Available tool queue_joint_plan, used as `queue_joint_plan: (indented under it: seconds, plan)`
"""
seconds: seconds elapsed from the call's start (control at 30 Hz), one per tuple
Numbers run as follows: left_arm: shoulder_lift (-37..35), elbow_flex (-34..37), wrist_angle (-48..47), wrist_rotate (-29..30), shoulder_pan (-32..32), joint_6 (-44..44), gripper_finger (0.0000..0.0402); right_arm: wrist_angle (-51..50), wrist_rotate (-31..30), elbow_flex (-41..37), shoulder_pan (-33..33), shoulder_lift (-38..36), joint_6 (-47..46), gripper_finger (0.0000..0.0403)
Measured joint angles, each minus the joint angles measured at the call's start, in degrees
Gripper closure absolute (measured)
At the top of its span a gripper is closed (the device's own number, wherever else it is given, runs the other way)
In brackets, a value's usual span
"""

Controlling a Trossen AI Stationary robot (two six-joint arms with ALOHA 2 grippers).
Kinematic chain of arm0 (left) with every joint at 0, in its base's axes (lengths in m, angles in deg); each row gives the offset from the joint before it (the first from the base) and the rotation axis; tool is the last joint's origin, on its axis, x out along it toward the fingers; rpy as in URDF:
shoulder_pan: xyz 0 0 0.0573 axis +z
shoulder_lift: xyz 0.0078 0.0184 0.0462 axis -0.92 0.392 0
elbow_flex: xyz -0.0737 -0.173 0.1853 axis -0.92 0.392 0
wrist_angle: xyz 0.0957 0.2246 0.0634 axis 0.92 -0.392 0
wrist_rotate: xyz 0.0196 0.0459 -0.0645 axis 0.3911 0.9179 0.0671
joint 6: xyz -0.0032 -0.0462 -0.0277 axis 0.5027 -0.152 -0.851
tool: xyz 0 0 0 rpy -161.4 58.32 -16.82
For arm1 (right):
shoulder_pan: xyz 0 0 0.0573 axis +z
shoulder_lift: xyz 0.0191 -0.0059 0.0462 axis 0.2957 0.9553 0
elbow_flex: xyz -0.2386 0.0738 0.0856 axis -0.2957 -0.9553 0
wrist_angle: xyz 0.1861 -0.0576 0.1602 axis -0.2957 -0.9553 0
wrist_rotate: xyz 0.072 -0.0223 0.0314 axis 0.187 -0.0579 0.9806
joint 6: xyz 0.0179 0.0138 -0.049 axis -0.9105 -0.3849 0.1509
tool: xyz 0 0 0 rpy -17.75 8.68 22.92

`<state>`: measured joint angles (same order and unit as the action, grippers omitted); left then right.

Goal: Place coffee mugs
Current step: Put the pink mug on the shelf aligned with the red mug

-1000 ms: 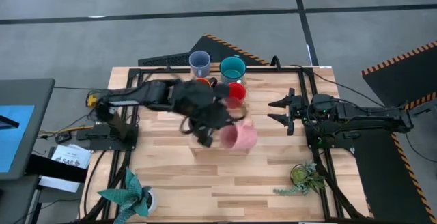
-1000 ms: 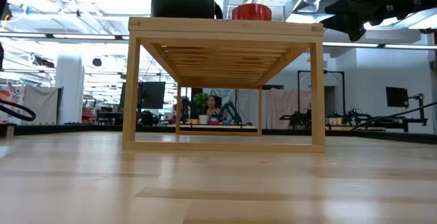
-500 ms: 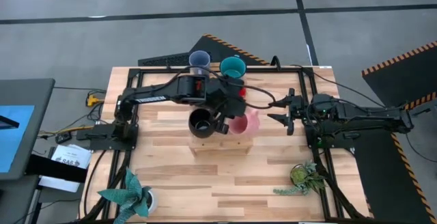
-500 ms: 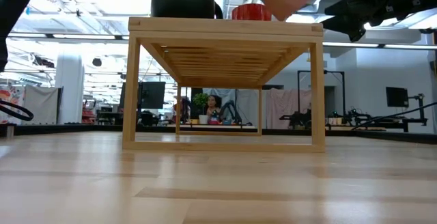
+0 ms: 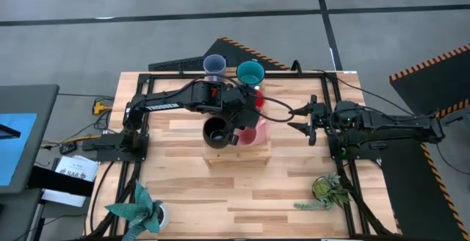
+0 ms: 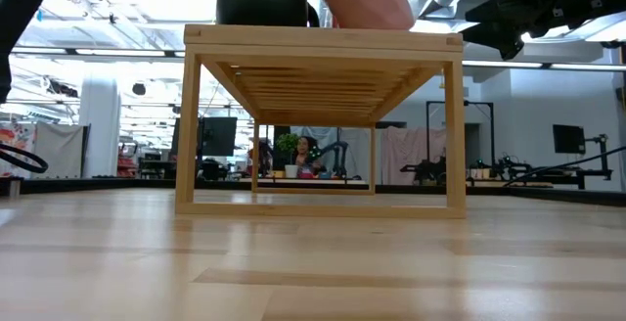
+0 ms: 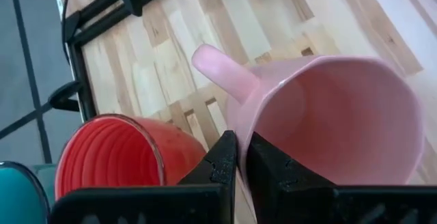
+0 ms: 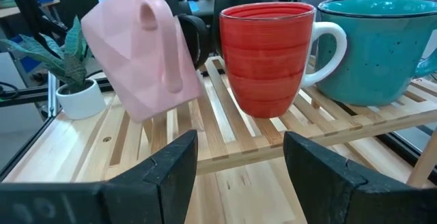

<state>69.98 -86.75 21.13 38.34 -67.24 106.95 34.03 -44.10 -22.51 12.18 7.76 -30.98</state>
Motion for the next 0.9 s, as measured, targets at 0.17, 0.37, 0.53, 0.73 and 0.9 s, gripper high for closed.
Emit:
queue_joint_plan:
  seconds: [0.17, 0.37, 0.53, 0.73, 0.9]
  plan:
    - [-0.1, 0.0, -1.1, 0.0, 0.0, 0.2, 0.0393, 0.0, 0.0, 0.0, 0.0, 0.0, 0.0, 0.0159]
    - [-0.1, 0.0, -0.8, -0.1, 0.0, 0.7, 0.0382, 0.0, 0.0, 0.0, 0.0, 0.0, 0.0, 0.0159]
    - [-0.1, 0.0, -0.2, 0.0, 0.0, 2.2, 0.0352, 0.0, 0.0, 0.0, 0.0, 0.0, 0.0, 0.0159]
    - [-0.1, 0.0, 0.0, 0.8, 0.0, 2.2, 0.0309, 0.0, 0.0, 0.0, 0.0, 0.0, -0.1, 0.0159]
    - [-0.1, 0.0, 1.1, 1.3, 0.0, 2.2, 0.0283, 0.0, 0.0, 0.0, 0.0, 0.0, -0.1, 0.0159]
